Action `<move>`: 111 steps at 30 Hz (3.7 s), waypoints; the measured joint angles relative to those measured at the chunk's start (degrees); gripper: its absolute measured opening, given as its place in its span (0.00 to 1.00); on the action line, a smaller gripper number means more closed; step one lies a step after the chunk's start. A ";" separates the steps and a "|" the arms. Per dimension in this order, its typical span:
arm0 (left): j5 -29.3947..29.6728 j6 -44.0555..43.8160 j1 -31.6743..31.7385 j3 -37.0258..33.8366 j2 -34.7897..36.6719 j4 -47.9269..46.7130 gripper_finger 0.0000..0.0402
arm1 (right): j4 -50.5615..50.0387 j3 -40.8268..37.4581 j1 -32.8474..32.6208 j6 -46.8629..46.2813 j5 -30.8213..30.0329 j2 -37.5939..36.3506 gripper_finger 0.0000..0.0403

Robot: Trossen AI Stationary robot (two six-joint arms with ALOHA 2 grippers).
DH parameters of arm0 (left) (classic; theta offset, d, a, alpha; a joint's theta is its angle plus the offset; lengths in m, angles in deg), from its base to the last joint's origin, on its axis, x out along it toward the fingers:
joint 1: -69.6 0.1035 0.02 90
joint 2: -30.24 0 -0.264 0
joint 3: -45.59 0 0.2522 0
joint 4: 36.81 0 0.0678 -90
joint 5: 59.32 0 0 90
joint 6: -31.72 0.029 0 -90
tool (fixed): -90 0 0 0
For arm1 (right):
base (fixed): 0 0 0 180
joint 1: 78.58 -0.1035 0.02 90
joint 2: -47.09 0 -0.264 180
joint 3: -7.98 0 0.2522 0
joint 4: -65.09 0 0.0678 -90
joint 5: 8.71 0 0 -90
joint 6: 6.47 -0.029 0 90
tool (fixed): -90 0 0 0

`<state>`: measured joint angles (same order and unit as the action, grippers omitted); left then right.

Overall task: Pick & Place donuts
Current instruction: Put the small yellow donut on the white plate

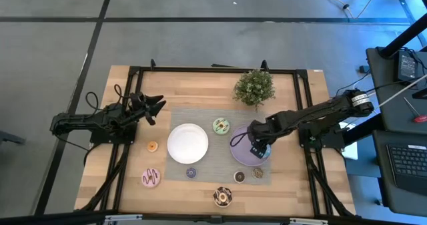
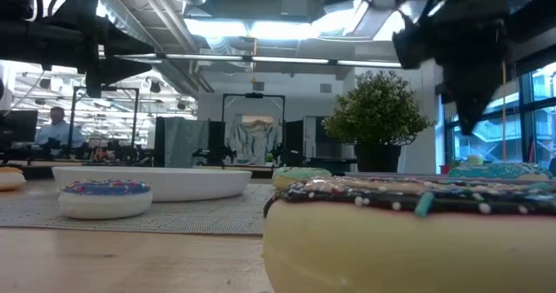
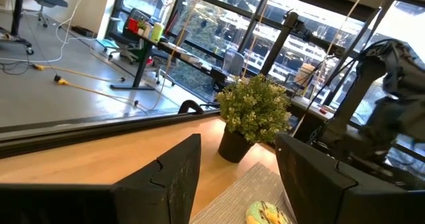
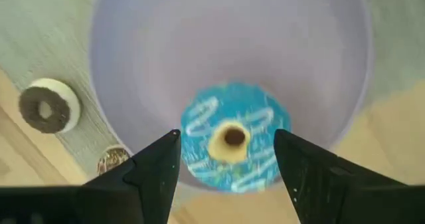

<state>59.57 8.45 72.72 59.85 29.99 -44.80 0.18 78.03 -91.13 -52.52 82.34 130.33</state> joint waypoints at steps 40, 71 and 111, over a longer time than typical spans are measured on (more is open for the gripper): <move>-9.76 -21.09 0.00 42.87 -40.72 -60.36 0.41 | 21.08 -11.63 6.23 5.89 -11.97 -23.30 0.44; -33.35 -61.43 -16.98 34.38 -68.24 -62.56 0.41 | 21.07 -11.63 7.09 8.87 -11.52 -23.28 0.44; -35.13 -57.96 -16.96 34.40 -76.34 -59.72 0.20 | 19.34 -11.63 7.09 9.28 -11.38 -23.28 0.44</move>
<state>24.43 -49.52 55.76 94.25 -46.35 -104.52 19.52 66.41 -84.04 -43.24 70.97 107.05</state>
